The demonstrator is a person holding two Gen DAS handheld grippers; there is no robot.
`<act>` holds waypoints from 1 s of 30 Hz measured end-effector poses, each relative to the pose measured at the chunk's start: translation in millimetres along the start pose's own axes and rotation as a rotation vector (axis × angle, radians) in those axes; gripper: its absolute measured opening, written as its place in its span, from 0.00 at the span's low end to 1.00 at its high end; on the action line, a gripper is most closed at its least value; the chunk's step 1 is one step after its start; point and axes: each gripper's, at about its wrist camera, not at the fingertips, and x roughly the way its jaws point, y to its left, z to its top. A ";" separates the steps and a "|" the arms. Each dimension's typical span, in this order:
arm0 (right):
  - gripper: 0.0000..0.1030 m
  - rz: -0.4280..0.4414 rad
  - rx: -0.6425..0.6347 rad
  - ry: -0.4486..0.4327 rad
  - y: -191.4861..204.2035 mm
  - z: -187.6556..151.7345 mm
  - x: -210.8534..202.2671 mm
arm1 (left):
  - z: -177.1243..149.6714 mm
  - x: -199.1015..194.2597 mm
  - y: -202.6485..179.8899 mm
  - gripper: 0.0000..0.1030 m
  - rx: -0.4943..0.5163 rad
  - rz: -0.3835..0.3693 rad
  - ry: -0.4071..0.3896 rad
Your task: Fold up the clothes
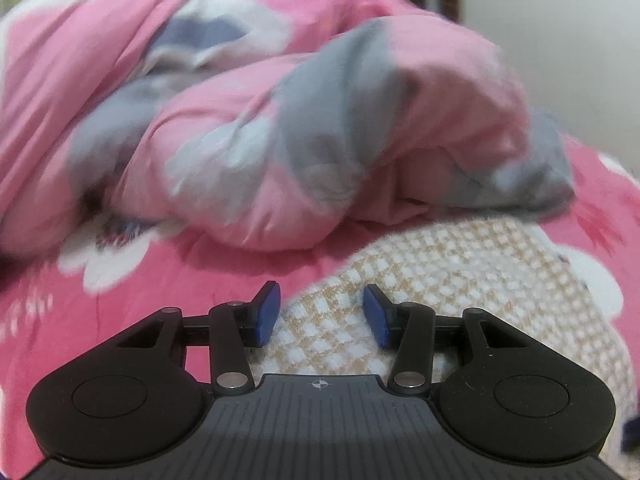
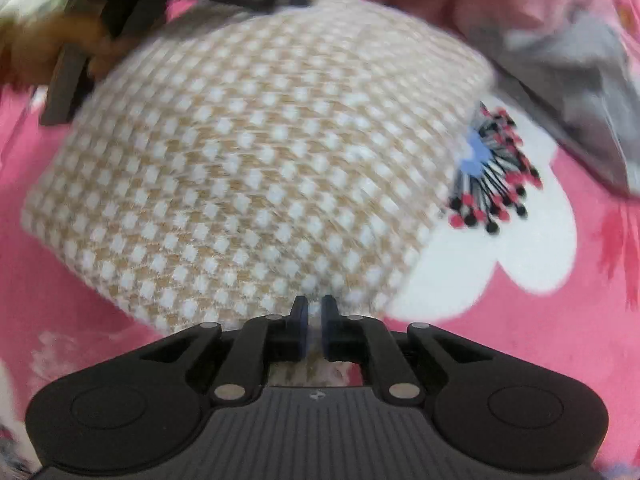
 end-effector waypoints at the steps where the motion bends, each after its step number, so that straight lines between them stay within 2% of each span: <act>1: 0.05 -0.013 0.000 0.005 2.5 4.0 -1.4 | 1.4 0.6 1.2 0.44 -0.005 -0.003 0.005; 2: 0.05 -0.024 -0.002 0.006 5.4 8.4 -5.0 | 3.3 1.8 6.5 0.44 -0.030 -0.018 0.018; 5: 0.06 -0.021 -0.062 -0.077 20.8 30.4 -57.4 | 7.7 1.8 22.3 0.46 -0.081 -0.076 0.044; 8: 0.06 0.098 -0.081 -0.194 44.6 59.1 -94.3 | 10.9 -4.5 39.2 0.52 -0.146 -0.134 0.059; 10: 0.06 0.177 -0.099 -0.230 65.6 77.2 -84.5 | 8.7 -11.5 55.7 0.55 -0.242 -0.154 0.069; 11: 0.06 0.193 -0.098 -0.201 73.4 79.3 -65.9 | 5.5 -16.7 64.8 0.55 -0.293 -0.158 0.073; 14: 0.00 0.117 -0.101 0.008 86.5 60.1 30.3 | -9.4 -44.8 87.4 0.55 -0.377 -0.158 0.073; 15: 0.00 0.104 -0.095 0.021 84.9 53.5 43.3 | -15.4 -56.9 93.6 0.55 -0.395 -0.162 0.070; 16: 0.00 0.118 -0.064 0.022 80.9 57.4 37.6 | -21.8 -69.6 97.6 0.55 -0.405 -0.168 0.072; 20: 0.00 0.134 0.008 -0.024 63.6 80.3 -9.1 | -56.1 -118.8 96.4 0.55 -0.443 -0.240 0.129; 22: 0.00 0.135 0.033 -0.057 55.6 92.9 -35.6 | -74.5 -133.1 82.3 0.55 -0.472 -0.295 0.187; 24: 0.00 0.117 0.020 -0.129 60.2 107.5 -57.8 | -89.6 -138.4 59.6 0.55 -0.484 -0.324 0.228; 26: 0.00 0.110 -0.009 -0.204 68.4 126.9 -64.0 | -101.4 -134.4 41.6 0.56 -0.508 -0.330 0.252; 28: 0.00 0.075 -0.054 -0.219 79.8 141.8 -49.9 | -111.6 -127.3 29.6 0.61 -0.542 -0.330 0.269; 30: 0.00 0.064 -0.054 -0.203 79.3 145.7 -45.3 | -119.9 -118.6 36.4 0.65 -0.623 -0.344 0.300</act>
